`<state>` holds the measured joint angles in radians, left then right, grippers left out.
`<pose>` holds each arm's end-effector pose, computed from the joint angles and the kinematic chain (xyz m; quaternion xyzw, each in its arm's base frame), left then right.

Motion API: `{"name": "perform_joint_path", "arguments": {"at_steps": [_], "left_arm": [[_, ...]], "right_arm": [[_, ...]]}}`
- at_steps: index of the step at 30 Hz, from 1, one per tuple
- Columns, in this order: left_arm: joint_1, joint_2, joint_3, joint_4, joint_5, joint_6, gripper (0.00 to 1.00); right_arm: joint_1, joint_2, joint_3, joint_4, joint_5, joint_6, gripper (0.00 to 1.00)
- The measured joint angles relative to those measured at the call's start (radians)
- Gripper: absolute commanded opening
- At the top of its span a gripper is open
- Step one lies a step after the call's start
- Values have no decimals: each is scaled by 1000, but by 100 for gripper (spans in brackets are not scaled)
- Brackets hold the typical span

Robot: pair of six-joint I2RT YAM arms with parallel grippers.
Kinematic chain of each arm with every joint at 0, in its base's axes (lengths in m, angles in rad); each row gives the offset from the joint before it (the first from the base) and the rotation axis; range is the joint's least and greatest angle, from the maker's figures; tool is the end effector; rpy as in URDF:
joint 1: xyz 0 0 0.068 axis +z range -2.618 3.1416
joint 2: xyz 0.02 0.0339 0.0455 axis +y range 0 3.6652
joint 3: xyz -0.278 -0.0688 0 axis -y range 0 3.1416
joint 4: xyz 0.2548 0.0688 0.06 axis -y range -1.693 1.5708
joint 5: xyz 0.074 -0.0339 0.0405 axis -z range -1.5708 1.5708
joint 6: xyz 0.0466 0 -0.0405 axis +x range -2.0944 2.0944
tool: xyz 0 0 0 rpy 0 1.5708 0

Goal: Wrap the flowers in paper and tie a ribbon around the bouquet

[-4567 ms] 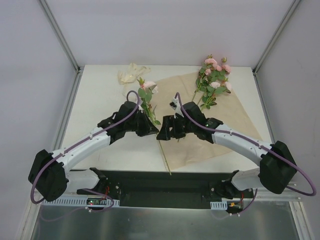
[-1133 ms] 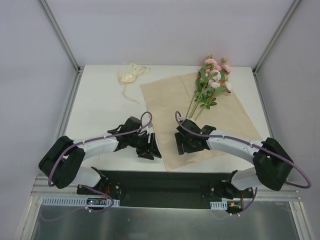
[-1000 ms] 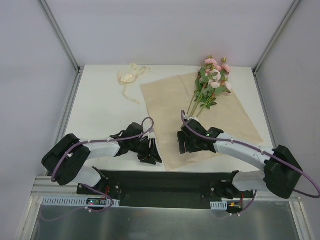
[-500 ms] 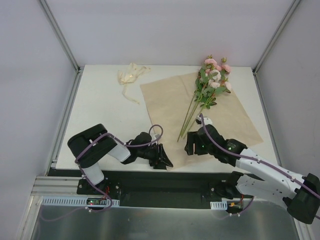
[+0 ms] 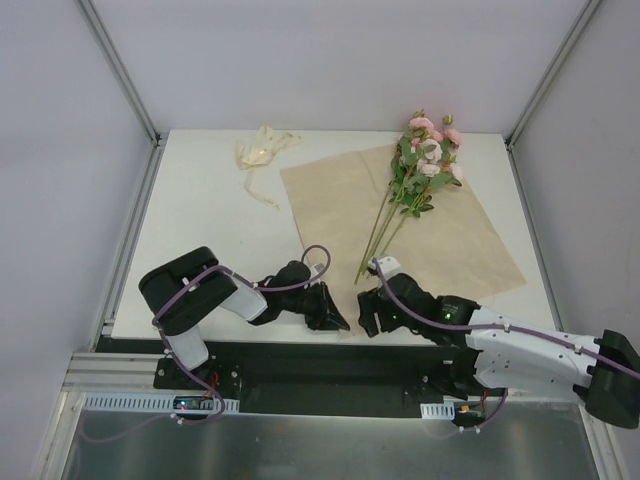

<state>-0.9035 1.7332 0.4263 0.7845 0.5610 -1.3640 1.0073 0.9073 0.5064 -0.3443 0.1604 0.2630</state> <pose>0.1585 -0.2413 0.1009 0.0549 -0.8416 0.5372 0.0136 0.1104 0.1609 0.2070 -0.3021 0.8622 0.1782 0.3654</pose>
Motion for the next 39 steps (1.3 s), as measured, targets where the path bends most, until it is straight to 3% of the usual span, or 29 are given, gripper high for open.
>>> {"name": "perform_joint_path", "arguments": {"at_steps": [4, 7, 12, 19, 26, 33, 38, 39], "left_arm": [[2, 0, 54, -13, 11, -5, 0], [12, -5, 69, -15, 18, -8, 0], [53, -26, 72, -27, 45, -10, 0], [74, -36, 78, -19, 68, -18, 0], [92, -45, 79, 11, 93, -43, 0], [126, -61, 77, 66, 114, -71, 0], [133, -61, 77, 83, 121, -86, 0], [133, -60, 77, 91, 121, -88, 4]], "right_arm": [[187, 18, 0, 45, 108, -85, 74], [256, 43, 0, 74, 190, -141, 74], [274, 82, 0, 132, 242, -221, 71], [274, 202, 22, 177, 243, -288, 59], [265, 252, 44, 206, 235, -307, 38], [212, 254, 45, 247, 202, -300, 25], [183, 252, 45, 252, 185, -294, 1], [176, 250, 45, 253, 179, -292, 1]]}}
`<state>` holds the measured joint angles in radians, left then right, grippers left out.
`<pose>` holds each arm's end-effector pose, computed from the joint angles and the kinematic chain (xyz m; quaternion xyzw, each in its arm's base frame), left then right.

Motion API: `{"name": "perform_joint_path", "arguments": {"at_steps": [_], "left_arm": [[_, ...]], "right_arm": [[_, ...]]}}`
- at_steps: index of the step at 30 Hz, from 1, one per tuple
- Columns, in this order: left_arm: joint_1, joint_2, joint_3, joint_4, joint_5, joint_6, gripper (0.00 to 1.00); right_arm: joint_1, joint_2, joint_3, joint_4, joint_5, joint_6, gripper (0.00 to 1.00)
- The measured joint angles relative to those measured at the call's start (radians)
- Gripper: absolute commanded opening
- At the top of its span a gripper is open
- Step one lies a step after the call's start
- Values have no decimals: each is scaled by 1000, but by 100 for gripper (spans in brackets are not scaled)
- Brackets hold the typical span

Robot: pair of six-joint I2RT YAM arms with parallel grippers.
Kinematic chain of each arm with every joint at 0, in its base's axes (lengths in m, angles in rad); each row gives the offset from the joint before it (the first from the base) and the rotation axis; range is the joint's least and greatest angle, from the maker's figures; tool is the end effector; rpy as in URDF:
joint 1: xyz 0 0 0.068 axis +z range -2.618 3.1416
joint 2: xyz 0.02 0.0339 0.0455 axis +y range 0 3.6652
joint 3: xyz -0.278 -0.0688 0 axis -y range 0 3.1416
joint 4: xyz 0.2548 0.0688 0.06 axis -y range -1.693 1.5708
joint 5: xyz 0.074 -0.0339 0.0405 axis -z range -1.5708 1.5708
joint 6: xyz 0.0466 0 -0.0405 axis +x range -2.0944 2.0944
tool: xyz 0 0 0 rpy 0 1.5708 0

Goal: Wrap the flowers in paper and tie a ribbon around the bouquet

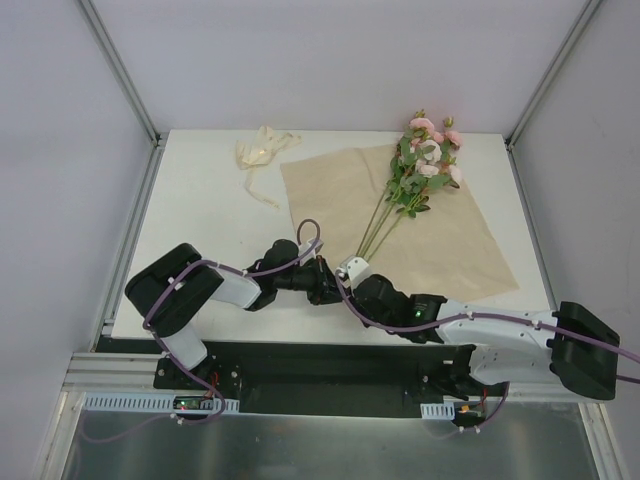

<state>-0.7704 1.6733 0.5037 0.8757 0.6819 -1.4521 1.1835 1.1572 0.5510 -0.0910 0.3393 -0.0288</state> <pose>0.2010 -0.2360 0.1470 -0.0652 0.7799 -0.6225 0.0085 0.1059 0.2185 0.1965 -0.4501 0.7747 0.0994 0.4329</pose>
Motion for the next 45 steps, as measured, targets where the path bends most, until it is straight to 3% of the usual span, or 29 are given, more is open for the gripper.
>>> {"name": "perform_joint_path", "arguments": {"at_steps": [7, 14, 24, 35, 45], "left_arm": [[29, 6, -3, 42, 18, 19, 44], [126, -169, -34, -146, 12, 201, 58], [159, -534, -27, -549, -143, 534, 54], [160, -508, -68, -638, -182, 600, 49], [236, -476, -66, -651, -182, 612, 46]], "right_arm": [[-100, 2, 22, -19, -61, -2, 0], [-251, 100, 155, -91, -200, -56, 0], [-407, 403, 504, -293, -371, -254, 0], [-485, 686, 863, -485, -411, -497, 0], [-552, 834, 1052, -574, -402, -606, 1]]}}
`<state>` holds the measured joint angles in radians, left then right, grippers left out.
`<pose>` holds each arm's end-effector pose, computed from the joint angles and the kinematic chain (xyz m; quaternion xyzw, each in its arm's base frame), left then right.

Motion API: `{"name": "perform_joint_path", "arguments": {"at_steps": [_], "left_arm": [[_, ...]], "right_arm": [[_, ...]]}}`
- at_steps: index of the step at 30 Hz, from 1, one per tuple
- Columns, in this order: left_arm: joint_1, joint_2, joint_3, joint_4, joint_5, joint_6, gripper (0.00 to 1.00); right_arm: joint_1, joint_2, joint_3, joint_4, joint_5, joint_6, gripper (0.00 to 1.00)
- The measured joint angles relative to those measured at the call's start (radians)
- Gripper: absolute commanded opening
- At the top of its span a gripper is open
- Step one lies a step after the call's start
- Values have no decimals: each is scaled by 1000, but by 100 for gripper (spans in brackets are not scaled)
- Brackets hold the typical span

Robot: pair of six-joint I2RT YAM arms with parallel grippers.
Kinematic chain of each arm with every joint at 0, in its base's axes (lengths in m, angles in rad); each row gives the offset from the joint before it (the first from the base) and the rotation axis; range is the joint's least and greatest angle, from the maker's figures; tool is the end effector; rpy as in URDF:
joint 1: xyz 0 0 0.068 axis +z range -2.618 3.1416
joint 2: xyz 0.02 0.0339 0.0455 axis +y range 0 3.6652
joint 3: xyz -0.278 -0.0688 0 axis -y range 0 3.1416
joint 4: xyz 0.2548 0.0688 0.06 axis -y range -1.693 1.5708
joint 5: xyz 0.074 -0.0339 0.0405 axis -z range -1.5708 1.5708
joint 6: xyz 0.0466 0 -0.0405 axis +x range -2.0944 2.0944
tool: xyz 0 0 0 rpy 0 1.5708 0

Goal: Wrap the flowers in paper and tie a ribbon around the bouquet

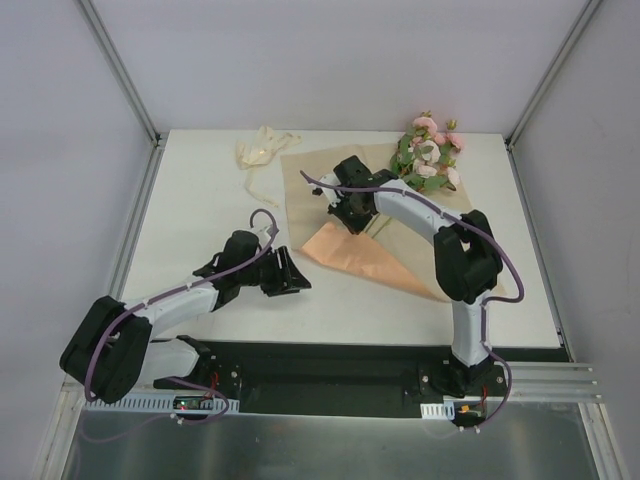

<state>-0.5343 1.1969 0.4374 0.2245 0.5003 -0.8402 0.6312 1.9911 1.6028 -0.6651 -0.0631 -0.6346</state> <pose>0.1981 -0.1432 0.1818 -0.0071 0.8507 -0.4706 0.2343 0.3628 0.2689 0.2216 -0.5780 0.7743 0.0301 0.2557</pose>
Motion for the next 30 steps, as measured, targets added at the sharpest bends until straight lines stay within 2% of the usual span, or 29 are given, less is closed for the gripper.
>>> {"name": "perform_joint_path", "arguments": {"at_steps": [6, 12, 15, 16, 19, 20, 23, 30], "left_arm": [[19, 67, 37, -8, 27, 0, 46], [26, 148, 139, -13, 69, -4, 44], [34, 196, 195, -3, 78, -13, 38], [40, 220, 219, 0, 89, -16, 32], [45, 309, 295, 24, 113, -33, 24], [45, 340, 317, 35, 121, -39, 18], [45, 443, 386, 70, 122, -56, 11], [66, 597, 458, 113, 86, -74, 5]], "right_arm": [[-24, 79, 89, -33, 3, -43, 0], [-50, 115, 137, -52, -5, -73, 0], [-61, 127, 159, -58, -11, -85, 0], [-64, 132, 167, -60, -15, -89, 0], [-67, 146, 181, -61, -22, -94, 0], [-67, 148, 181, -62, -25, -96, 0], [-69, 150, 180, -63, -34, -102, 0], [-69, 150, 180, -58, -59, -114, 0]]}}
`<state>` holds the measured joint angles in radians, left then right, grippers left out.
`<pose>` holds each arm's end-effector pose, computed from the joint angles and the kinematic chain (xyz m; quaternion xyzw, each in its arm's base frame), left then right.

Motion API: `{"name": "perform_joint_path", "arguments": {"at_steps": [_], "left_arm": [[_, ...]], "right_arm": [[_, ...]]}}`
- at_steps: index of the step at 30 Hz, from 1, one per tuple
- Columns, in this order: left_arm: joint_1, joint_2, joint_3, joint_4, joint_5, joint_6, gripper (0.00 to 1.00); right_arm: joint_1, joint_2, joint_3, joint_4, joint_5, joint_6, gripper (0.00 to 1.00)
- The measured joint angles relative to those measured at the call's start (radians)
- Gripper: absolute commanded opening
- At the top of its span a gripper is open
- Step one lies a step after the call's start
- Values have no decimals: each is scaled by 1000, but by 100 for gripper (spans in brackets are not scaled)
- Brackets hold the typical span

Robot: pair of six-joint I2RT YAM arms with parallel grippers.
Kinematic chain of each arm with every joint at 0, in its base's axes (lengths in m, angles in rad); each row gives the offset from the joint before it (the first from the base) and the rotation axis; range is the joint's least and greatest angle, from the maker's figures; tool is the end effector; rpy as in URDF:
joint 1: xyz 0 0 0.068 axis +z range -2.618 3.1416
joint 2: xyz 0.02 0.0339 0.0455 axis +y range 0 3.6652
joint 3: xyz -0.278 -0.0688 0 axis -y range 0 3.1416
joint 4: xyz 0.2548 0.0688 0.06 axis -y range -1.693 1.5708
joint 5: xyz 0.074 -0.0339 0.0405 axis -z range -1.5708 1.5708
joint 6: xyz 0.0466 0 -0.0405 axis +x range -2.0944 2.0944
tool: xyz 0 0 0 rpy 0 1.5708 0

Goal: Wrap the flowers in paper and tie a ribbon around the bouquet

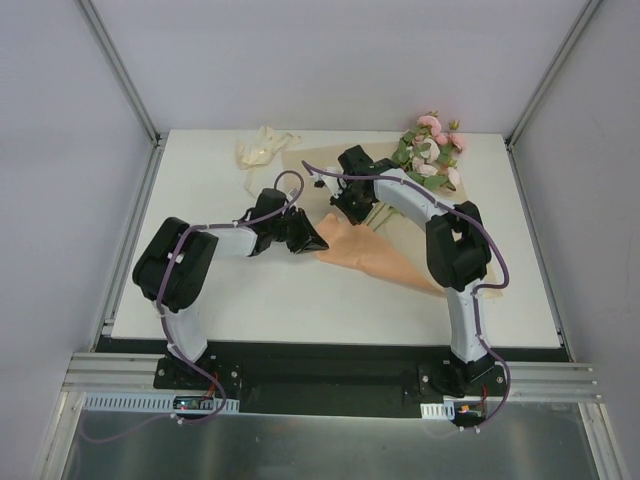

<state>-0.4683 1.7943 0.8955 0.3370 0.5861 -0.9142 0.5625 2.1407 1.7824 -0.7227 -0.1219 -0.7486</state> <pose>0.3298 -0.1957 0.1624 -0.0491 0.8482 -0.4898 0.1953 0.4083 0.2641 0.2083 -0.6020 0.7586 0.0364 0.2464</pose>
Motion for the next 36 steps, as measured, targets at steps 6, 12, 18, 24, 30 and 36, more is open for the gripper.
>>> {"name": "perform_joint_path", "arguments": {"at_steps": [6, 12, 18, 24, 30, 36], "left_arm": [[50, 71, 22, 34, -32, -19, 0], [64, 149, 59, 37, -74, -21, 0], [64, 159, 82, -1, -100, -22, 0], [64, 164, 103, -39, -102, -24, 0], [64, 171, 129, -88, -105, -43, 0], [70, 189, 161, -134, -96, -56, 0]], "right_arm": [[-2, 0, 0, 0, -15, -11, 0], [-3, 0, 2, -1, -7, 23, 37], [-27, -38, 31, -42, 29, 288, 59], [-50, -420, -314, -8, -26, 580, 62], [-2, -619, -674, 326, -251, 898, 19], [-10, -478, -724, 428, -206, 976, 17]]}}
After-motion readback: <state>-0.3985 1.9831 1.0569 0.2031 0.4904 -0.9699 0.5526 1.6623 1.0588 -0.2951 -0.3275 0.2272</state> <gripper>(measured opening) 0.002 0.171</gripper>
